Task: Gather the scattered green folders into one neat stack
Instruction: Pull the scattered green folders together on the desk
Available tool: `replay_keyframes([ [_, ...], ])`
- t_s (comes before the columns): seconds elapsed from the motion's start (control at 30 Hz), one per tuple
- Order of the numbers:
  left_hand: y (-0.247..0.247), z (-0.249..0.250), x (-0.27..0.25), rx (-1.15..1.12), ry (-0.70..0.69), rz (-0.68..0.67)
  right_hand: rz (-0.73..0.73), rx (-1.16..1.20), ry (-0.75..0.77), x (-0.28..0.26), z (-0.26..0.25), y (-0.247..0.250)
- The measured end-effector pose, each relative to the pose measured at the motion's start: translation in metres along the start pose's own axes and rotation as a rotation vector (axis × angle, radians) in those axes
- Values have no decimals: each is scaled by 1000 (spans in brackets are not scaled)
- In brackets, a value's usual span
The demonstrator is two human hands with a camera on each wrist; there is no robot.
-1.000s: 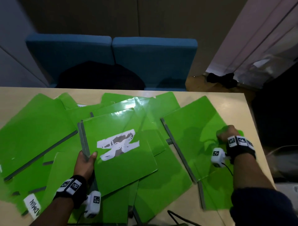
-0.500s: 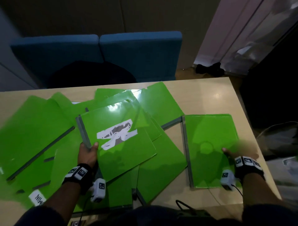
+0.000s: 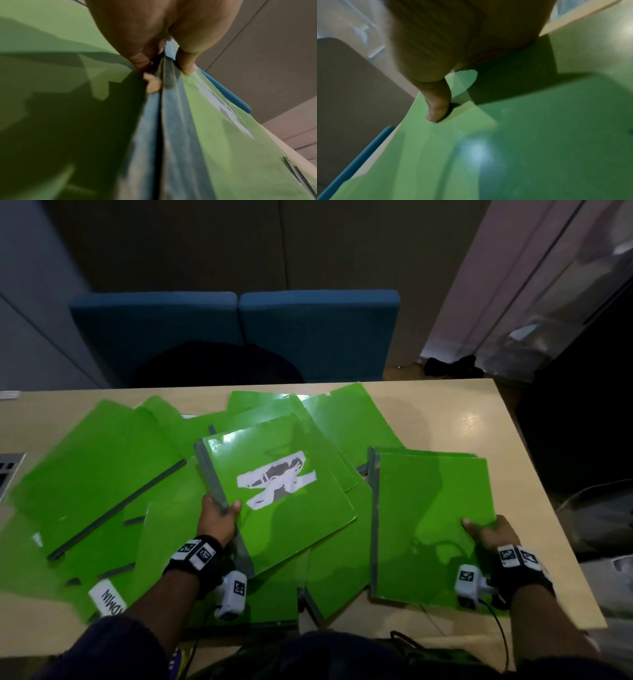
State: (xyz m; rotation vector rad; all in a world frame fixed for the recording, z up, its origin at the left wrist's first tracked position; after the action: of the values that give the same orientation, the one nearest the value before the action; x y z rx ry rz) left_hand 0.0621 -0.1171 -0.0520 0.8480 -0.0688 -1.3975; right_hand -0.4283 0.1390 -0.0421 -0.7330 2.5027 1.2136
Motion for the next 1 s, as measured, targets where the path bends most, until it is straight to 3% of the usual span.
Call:
replay_keyframes([
  [0.07,1,-2,-2,-1,13,-12,-11,79,-28,-2,4,-6],
  [0.17,4,-5,-2,-17,10,-25,102,150,21,-11,-11,8],
  [0.3,7,-4,-2,-49,22,-12,262,196,300,-31,-79,59],
  [0.4,8,-1,-3,-80,32,7,262,264,495,-49,-137,86],
  [0.5,5,6,-6,-114,20,-6,164,291,559,-59,-179,84],
  [0.57,3,11,-10,-123,9,-29,56,294,538,-60,-194,56],
  [0.67,2,14,-14,-133,-6,-45,-163,328,412,-73,-192,-27],
  [0.77,7,12,-19,-140,-25,-54,-282,293,301,-92,-170,-115],
  [0.87,18,4,-25,-107,-21,-79,-363,203,154,-110,-157,-168],
  [1.0,29,-9,-35,-79,1,-134,-510,-35,317,-137,-177,-218],
])
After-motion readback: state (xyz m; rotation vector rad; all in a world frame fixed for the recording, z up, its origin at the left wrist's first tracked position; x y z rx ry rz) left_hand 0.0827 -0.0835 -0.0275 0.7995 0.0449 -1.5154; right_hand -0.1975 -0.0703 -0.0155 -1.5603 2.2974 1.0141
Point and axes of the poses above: each hand's wrist, its own x-axis towards the middle knuckle, its own y-axis out of the back of the hand, z = x × y, the point moved 5 cm from there along x, towards the middle knuckle, and after that the axes turned 7 degrees about z, right-handed, at the moved point
